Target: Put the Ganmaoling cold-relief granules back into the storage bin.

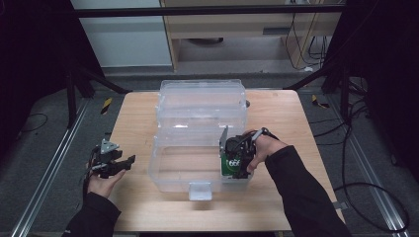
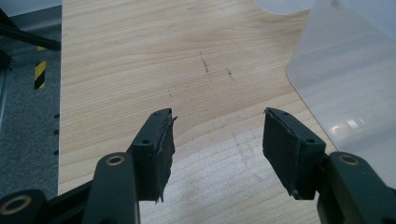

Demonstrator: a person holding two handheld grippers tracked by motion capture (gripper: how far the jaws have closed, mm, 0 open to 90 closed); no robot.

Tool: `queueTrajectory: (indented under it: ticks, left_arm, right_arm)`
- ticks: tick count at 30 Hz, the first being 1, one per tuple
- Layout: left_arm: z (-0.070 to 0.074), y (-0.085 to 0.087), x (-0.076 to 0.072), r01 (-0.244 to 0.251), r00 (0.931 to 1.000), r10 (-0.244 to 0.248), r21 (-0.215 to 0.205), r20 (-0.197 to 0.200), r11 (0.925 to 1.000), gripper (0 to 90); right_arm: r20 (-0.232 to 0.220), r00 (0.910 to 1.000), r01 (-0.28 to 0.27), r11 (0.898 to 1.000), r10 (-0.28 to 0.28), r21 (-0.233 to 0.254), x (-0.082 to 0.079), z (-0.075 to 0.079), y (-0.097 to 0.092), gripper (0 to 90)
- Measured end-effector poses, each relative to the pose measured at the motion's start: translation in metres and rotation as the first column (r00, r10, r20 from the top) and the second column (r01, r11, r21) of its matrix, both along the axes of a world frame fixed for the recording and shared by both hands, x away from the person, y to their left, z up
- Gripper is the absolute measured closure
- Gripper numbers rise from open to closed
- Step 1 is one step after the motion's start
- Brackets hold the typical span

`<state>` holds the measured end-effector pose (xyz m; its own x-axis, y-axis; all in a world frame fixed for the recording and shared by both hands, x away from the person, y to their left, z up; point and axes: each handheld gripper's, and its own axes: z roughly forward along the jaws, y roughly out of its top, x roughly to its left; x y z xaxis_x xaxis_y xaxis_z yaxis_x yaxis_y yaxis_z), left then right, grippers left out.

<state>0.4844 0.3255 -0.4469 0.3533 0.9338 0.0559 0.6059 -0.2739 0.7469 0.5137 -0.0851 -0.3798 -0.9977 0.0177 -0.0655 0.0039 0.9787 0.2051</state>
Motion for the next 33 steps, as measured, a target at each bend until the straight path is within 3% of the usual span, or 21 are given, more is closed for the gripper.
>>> queueTrajectory:
  ticks: [10, 20, 23, 25, 28, 33]
  left_arm:
    - [0.000, 0.000, 0.000, 0.000, 1.0000, 0.000, -0.001, 0.000, 1.0000, 42.4]
    - [0.001, 0.000, -0.001, 0.000, 1.0000, 0.000, -0.006, 0.005, 1.0000, 42.4]
    - [0.002, 0.000, -0.001, 0.000, 1.0000, 0.000, -0.008, 0.006, 1.0000, 42.5]
    - [0.002, -0.001, -0.001, 0.001, 1.0000, -0.001, -0.010, 0.008, 1.0000, 42.5]
    - [0.003, -0.002, -0.001, 0.003, 0.9999, -0.003, -0.010, 0.011, 0.9999, 42.5]
    - [0.003, -0.004, -0.001, 0.009, 0.9999, -0.009, -0.011, 0.013, 0.9999, 42.5]
  right_arm:
    - [0.005, 0.9995, 0.031, 0.999, -0.031, 0.011, -0.002, 0.005, -0.003, 17.2]
    - [0.056, 0.9939, 0.088, 0.989, -0.095, 0.119, -0.010, 0.021, -0.009, 18.2]
    - [0.063, 0.9911, 0.107, 0.982, -0.118, 0.156, -0.014, 0.025, -0.013, 20.0]
    - [0.032, 0.9873, 0.146, 0.968, -0.156, 0.206, -0.015, 0.027, -0.017, 22.4]
    - [0.036, 0.9829, 0.167, 0.955, -0.181, 0.246, -0.018, 0.028, -0.021, 24.2]
    - [0.031, 0.9821, 0.171, 0.948, -0.186, 0.269, -0.023, 0.027, -0.024, 25.2]
